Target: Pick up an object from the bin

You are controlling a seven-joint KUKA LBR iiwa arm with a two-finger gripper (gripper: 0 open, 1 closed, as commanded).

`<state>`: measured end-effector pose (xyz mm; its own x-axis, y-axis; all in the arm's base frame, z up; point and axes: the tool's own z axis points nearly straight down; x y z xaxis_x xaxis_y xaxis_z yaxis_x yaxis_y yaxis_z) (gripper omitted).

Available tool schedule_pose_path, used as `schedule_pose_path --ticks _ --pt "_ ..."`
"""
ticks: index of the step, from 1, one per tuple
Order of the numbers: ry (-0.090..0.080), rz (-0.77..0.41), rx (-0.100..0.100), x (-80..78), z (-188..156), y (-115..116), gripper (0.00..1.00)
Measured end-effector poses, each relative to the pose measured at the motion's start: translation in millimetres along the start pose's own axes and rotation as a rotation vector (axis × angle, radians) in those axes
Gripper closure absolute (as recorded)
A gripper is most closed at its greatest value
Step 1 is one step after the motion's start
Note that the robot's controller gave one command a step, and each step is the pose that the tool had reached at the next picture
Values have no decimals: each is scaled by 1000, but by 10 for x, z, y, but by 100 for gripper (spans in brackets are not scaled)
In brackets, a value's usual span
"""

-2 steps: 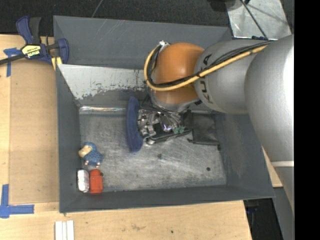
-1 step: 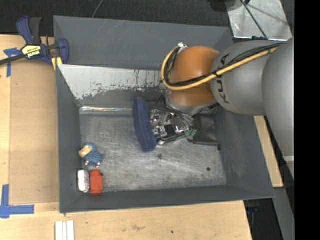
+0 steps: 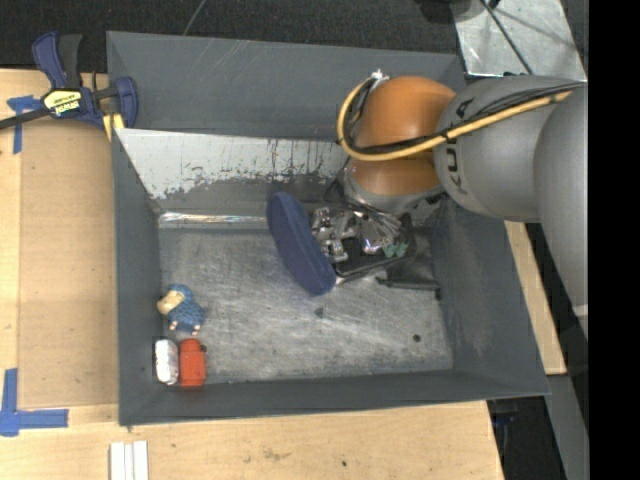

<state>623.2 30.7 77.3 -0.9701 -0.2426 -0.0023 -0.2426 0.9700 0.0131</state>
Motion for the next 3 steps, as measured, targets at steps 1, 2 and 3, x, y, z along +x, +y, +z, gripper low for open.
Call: schedule_pose_path --ticks 1,2,3 --pt "-20 -82 20 93 -21 195 0" --pt "-20 -80 20 93 -20 191 100" --pt "-5 -485 16 311 -2013 349 100"
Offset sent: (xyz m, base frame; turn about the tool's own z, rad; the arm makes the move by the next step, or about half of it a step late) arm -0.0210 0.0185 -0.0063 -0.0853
